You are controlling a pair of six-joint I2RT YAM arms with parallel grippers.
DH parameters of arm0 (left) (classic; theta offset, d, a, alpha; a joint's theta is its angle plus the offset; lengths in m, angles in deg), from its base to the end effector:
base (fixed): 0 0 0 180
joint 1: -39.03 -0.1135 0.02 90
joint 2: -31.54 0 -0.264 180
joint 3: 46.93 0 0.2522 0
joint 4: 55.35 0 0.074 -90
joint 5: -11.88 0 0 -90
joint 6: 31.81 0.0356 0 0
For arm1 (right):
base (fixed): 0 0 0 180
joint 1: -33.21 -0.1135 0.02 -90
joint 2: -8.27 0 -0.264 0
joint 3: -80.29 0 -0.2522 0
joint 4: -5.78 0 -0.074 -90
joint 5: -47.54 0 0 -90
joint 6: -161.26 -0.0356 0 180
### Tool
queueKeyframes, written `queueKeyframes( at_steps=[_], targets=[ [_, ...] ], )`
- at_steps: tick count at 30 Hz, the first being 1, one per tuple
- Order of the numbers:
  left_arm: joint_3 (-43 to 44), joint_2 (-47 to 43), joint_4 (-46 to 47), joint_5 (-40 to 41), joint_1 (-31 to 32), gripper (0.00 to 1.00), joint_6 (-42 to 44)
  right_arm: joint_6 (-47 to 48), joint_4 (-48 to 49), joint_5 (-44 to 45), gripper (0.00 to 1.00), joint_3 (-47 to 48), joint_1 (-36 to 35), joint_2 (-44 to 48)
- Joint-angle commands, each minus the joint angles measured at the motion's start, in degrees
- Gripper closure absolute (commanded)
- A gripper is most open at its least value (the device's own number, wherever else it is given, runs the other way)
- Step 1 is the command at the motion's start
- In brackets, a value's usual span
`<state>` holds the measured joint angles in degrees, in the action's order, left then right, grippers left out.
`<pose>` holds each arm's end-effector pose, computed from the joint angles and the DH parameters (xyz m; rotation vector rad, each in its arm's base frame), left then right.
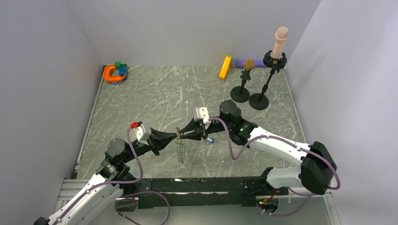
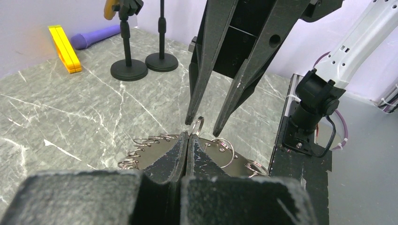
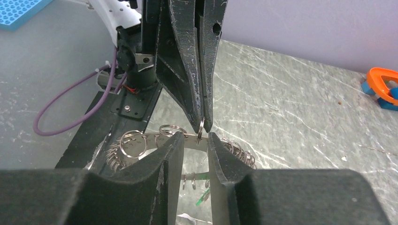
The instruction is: Put the keys on the keyring
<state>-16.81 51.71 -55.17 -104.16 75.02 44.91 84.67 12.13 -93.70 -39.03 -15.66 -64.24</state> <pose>0.0919 -0.0861 0.2667 0.6729 1.3324 -1.0188 0.1655 0.2317 0.3044 -1.4491 1.0266 1.1941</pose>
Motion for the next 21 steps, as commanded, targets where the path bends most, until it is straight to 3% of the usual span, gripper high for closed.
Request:
queueKeyframes(
  at_steps=[1, 8, 12, 21],
  targets=[
    [1.39, 0.61, 5.05, -0.81, 0.14, 1.00, -1.29, -0.24, 2.95, 0.35, 0.72, 0.28, -0.60, -0.39],
    [1.43, 1.19, 5.40, -1.46, 0.22, 1.00, -1.33, -0.09, 2.70, 0.80, 0.80, 0.81, -0.97, -0.95],
    [1.27, 1.10, 5.87, -1.97, 0.22, 1.00, -1.46, 0.34, 2.48, 0.77, 1.00, 1.06, -1.06, -1.28],
    [-0.87, 0.79, 10.62, -4.75, 0.22, 1.00, -3.62, -0.55, 3.21, -0.38, 1.00, 1.08, -1.05, -0.90]
  ],
)
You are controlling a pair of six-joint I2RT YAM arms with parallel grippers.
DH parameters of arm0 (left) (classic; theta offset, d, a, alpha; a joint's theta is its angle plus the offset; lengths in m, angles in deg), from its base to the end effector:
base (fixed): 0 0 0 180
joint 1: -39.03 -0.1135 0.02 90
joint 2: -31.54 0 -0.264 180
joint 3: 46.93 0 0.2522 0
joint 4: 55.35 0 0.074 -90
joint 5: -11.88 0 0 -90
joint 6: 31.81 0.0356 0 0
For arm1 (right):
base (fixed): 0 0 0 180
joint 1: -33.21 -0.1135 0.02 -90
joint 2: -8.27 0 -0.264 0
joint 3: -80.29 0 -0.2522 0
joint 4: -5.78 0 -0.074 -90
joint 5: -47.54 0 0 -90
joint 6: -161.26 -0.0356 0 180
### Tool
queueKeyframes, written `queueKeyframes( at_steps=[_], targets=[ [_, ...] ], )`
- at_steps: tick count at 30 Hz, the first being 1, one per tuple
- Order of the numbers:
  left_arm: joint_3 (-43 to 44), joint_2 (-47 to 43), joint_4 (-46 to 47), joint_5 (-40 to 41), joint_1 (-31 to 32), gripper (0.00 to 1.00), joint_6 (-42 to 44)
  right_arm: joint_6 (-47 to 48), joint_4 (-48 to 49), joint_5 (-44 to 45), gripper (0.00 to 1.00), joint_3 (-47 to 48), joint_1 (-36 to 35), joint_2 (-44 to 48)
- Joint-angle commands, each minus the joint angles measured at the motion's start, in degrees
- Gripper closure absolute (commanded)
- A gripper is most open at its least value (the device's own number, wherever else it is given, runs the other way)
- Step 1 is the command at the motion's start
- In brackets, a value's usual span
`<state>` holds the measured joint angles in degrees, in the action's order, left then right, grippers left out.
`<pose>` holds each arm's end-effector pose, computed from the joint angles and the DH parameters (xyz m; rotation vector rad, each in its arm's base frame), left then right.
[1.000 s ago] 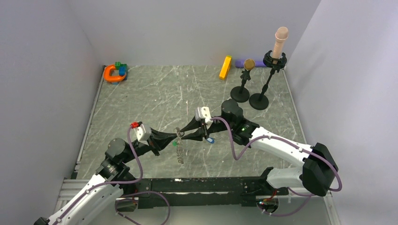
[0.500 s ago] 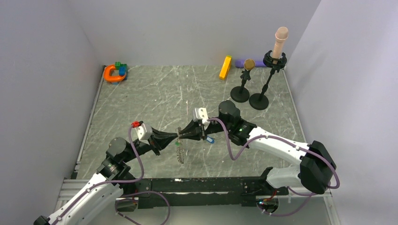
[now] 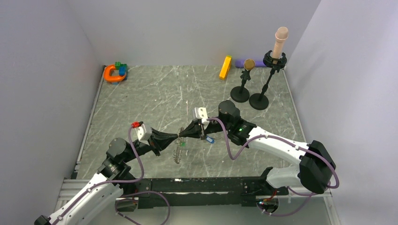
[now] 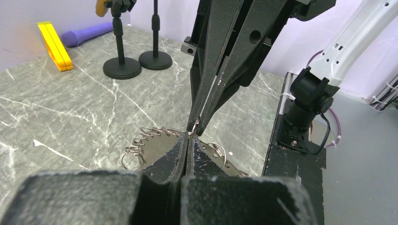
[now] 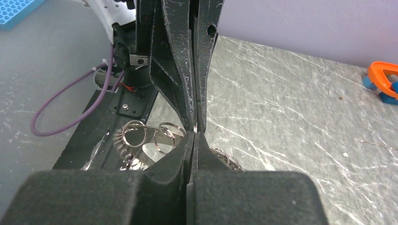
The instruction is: Put the keys on the keyring
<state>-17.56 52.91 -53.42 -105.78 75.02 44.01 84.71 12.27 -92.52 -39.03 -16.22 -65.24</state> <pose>0.0937 -0.0885 0.2630 0.6883 1.3371 -1.0500 0.1661 0.2359 0.2999 -1.4482 1.0475 1.1882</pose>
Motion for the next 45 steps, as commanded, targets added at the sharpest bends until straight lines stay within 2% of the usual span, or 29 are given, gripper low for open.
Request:
queueKeyframes(
  at_steps=[1, 4, 10, 12, 15, 19, 28, 38, 45],
  targets=[
    [-0.26, -0.32, 9.18, -3.44, 0.18, 0.99, -2.86, -0.96, 3.53, -1.65, 1.00, 1.06, -0.45, 0.09],
    [-0.37, 0.11, 9.48, -4.11, 0.22, 0.96, -3.12, -1.63, 4.37, -1.79, 1.00, 1.17, -0.54, 0.27],
    [-0.63, -0.11, 9.06, -4.01, 0.20, 0.79, -3.36, -2.08, 5.00, -1.97, 1.00, 1.17, -0.32, 0.64],
    [-0.78, -0.34, 8.80, -3.81, 0.22, 0.80, -3.24, -2.09, 4.91, -2.13, 1.00, 1.17, -0.27, 0.80],
    [-0.56, -0.32, 8.09, -3.98, 0.22, 0.89, -2.97, -2.20, 4.78, -2.14, 1.00, 1.25, -0.03, 0.89],
    [-0.20, -0.14, 6.38, -3.73, 0.22, 0.80, -2.52, -2.56, 4.96, -2.06, 1.00, 1.42, 0.25, 1.07],
    [-0.63, -2.02, 2.78, -1.50, 0.09, 0.72, -1.23, -3.32, 5.06, -2.54, 1.00, 1.25, 0.99, 1.75],
    [-0.26, -0.33, 3.74, -1.39, 0.05, 0.78, -1.12, -4.00, 6.06, -3.02, 1.00, 0.94, 1.02, 1.87],
    [-0.31, 0.30, 4.63, -0.71, 0.04, 0.78, -1.12, -4.39, 6.54, -3.50, 1.00, 0.73, 1.05, 1.80]
  ],
)
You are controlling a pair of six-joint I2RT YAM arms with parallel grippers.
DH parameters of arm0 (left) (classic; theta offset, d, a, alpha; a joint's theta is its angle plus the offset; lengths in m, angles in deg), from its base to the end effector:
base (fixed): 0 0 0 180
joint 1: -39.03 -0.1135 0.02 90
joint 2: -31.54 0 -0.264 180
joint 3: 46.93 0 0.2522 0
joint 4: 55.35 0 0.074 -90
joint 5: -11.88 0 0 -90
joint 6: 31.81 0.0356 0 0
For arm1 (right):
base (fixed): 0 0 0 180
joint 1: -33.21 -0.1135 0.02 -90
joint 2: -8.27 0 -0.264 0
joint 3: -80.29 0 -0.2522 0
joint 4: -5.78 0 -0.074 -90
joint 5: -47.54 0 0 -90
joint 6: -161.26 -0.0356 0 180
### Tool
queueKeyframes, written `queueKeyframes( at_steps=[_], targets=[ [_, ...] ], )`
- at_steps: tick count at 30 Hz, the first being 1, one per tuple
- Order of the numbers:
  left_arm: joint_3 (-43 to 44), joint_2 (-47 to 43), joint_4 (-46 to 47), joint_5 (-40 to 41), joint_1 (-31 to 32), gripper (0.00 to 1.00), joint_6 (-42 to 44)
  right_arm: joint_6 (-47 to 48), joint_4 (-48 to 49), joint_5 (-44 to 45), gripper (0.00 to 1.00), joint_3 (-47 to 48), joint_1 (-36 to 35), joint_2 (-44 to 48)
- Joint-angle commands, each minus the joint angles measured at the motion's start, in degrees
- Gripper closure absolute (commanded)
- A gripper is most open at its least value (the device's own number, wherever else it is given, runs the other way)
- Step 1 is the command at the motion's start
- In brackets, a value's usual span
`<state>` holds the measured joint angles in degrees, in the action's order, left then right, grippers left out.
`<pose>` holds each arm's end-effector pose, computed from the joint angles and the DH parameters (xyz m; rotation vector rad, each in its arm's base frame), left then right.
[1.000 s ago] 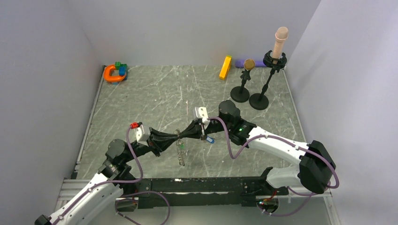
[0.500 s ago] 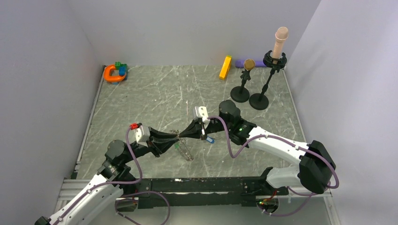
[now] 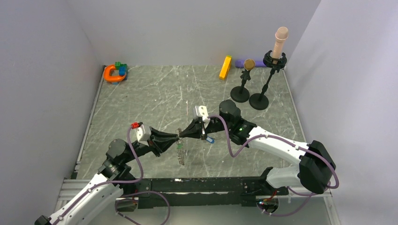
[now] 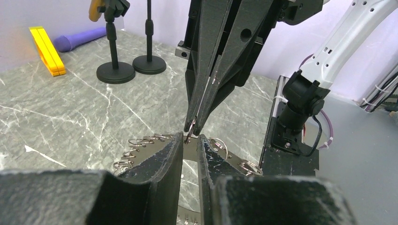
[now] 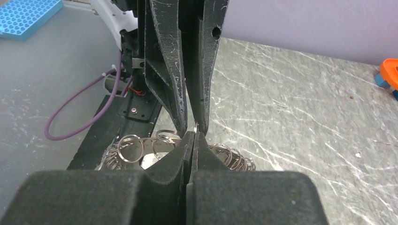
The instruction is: Put the keys on the keyring
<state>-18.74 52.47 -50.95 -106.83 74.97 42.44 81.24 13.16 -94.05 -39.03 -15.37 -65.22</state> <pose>0.0925 -0.0882 0.2609 0.6852 1.3143 -1.0823 0.1687 0.2334 0.3016 -1.4271 1.0751 1.2378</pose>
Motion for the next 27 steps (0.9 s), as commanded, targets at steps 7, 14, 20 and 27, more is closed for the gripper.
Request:
queueKeyframes(
  at_steps=[7, 14, 20, 27],
  targets=[
    [0.78, 1.31, 3.64, 0.58, 0.09, 0.78, -0.04, -0.92, 5.44, -2.29, 1.00, 0.55, 0.15, 1.83],
    [0.68, 0.79, 3.95, 0.71, 0.08, 0.78, -0.38, -0.73, 4.96, -2.45, 1.00, 0.28, 0.21, 1.86],
    [0.51, 0.78, 4.08, 0.69, 0.07, 0.81, -0.51, -0.79, 4.96, -2.71, 1.00, 0.20, 0.15, 1.94],
    [0.84, 1.53, 4.04, -0.02, 0.09, 0.88, -0.51, -1.25, 5.79, -2.71, 1.00, 0.14, 0.08, 1.75]
  ],
)
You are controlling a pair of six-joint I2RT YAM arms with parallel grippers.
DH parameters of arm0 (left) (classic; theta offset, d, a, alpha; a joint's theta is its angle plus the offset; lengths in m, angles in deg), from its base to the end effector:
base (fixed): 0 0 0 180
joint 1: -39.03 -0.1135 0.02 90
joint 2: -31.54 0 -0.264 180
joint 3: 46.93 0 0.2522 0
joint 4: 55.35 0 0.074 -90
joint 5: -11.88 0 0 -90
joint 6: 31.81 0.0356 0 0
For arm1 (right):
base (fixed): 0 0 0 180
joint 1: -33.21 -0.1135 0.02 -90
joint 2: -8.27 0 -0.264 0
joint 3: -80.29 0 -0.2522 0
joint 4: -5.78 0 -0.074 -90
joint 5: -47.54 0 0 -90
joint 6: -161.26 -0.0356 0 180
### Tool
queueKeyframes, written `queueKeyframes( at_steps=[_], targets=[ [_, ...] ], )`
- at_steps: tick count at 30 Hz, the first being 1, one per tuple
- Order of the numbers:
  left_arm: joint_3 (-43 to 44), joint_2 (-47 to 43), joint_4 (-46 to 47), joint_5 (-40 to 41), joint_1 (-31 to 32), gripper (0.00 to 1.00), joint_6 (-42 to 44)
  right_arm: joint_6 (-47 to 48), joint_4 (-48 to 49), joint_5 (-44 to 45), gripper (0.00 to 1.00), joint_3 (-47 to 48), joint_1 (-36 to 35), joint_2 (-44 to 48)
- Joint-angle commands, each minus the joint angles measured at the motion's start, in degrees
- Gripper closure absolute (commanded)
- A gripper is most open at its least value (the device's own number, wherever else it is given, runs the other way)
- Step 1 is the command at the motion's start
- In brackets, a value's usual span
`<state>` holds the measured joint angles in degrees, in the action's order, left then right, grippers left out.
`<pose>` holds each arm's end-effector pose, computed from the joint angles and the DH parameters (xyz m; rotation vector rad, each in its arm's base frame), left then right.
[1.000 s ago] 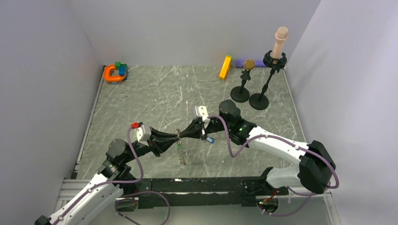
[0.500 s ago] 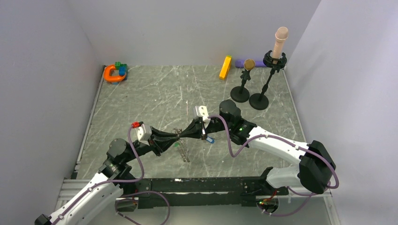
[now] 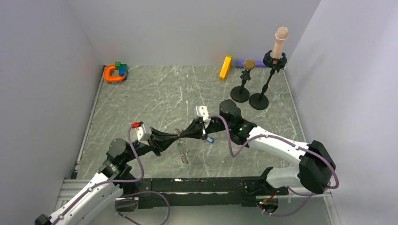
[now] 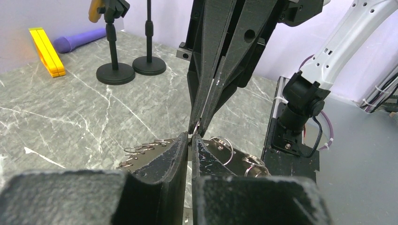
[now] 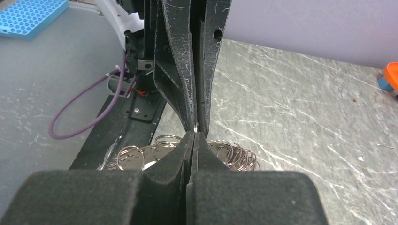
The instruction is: Put the keys on the keyring
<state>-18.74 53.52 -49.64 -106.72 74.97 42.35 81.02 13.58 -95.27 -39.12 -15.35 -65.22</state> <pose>0.0944 -0.0895 0.2613 0.6823 1.3107 -1.0823 0.1680 0.2331 0.3018 -1.4371 1.0600 1.2554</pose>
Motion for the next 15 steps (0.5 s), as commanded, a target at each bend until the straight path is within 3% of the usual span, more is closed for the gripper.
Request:
queueKeyframes(
  at_steps=[1, 10, 15],
  targets=[
    [0.85, 0.53, 2.77, -0.14, 0.05, 0.88, -0.42, -1.12, 5.49, -1.50, 1.00, 0.20, 0.01, 1.73],
    [0.76, 0.78, 3.61, -0.56, 0.07, 0.84, -0.78, -1.40, 5.77, -1.59, 1.00, 0.11, -0.06, 1.55],
    [0.86, 0.75, 3.67, -0.88, 0.09, 0.95, -0.86, -1.41, 5.77, -1.59, 1.00, 0.15, -0.06, 1.58]
  ],
)
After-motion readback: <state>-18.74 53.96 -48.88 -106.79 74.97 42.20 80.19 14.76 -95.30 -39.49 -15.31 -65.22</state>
